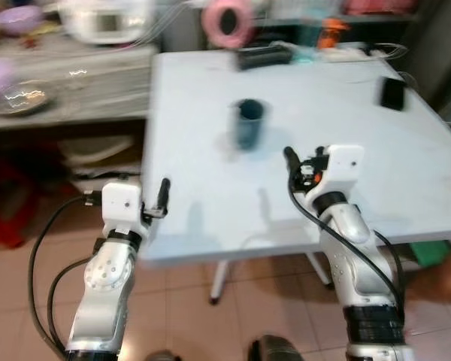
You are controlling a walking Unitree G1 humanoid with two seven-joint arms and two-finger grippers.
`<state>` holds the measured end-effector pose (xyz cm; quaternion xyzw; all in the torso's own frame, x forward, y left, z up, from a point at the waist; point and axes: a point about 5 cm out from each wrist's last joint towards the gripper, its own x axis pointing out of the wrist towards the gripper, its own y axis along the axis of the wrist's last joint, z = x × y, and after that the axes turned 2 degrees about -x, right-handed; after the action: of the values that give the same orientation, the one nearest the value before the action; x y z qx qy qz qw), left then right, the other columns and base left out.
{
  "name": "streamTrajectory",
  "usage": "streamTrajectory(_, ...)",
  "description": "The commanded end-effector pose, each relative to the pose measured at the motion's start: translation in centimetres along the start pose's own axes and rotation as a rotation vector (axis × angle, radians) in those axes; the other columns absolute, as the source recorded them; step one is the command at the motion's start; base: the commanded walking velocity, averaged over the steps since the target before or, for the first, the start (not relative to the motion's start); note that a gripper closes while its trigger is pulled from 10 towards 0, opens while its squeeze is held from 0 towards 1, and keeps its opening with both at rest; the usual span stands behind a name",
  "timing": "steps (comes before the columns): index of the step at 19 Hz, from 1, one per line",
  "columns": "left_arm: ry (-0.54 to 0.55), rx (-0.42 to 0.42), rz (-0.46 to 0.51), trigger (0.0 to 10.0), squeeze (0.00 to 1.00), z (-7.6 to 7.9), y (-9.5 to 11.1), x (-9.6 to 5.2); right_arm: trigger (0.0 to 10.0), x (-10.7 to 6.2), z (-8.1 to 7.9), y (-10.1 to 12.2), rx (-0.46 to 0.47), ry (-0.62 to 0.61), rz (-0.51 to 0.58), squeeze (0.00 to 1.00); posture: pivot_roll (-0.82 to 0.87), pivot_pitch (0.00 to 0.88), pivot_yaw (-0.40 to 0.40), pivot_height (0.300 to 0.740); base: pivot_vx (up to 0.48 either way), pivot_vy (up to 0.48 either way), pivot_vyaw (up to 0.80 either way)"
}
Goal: Setting the table
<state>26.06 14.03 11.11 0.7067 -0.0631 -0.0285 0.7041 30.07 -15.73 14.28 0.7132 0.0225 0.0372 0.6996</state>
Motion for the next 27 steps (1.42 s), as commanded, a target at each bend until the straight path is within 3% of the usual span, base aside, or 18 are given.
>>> streamTrajectory(1, 0.022, 0.023, -0.001, 10.0, 0.00, -0.8, 0.1, -0.3, 10.0, 0.1, -0.5, 0.5, 0.008, 0.017, 0.019, 0.00, 0.00, 0.070, 0.009, 0.740, 0.000, 0.000, 0.00)
streamTrajectory(7, 0.016, 0.035, -0.024, 10.0, 0.00, -0.9, 0.1, -1.2, 10.0, 2.0, -0.9, 1.3, -0.036, 0.051, 0.035, 0.00, 0.02, 0.130, 0.026, 0.740, 0.000, 0.000, 0.09)
streamTrajectory(11, 0.012, 0.051, -0.040, 10.0, 0.00, -1.2, 0.4, -2.2, 10.0, 4.4, -1.8, 2.4, 0.016, 0.026, 0.039, 0.00, 0.07, 0.181, 0.033, 0.740, 0.000, 0.000, 0.47)
streamTrajectory(16, 0.003, 0.060, -0.067, 10.0, 0.00, -1.3, 0.6, -3.3, 10.0, 6.1, -2.8, 2.8, 0.017, 0.053, 0.021, 0.00, 0.09, 0.230, 0.040, 0.740, 0.000, 0.000, 0.00)
streamTrajectory(22, -0.020, 0.069, -0.092, 10.0, 0.00, -1.4, 0.8, -4.0, 10.0, 7.9, -2.3, 4.5, 0.024, 0.005, 0.064, 0.00, 0.11, 0.264, 0.049, 0.740, 0.000, 0.000, 0.00)
streamTrajectory(23, -0.022, 0.069, -0.094, 10.0, 0.00, -1.5, 0.9, -4.0, 0.0, 8.1, -1.9, 4.8, 0.026, -0.017, 0.081, 0.00, 0.11, 0.266, 0.051, 0.740, 0.000, 0.000, 0.00)
streamTrajectory(27, -0.032, 0.065, -0.093, 10.0, 0.00, -1.3, 1.1, -4.0, 0.0, 8.4, -1.0, 5.1, 0.031, -0.031, 0.092, 0.00, 0.12, 0.266, 0.053, 0.740, 0.000, 0.000, 0.00)
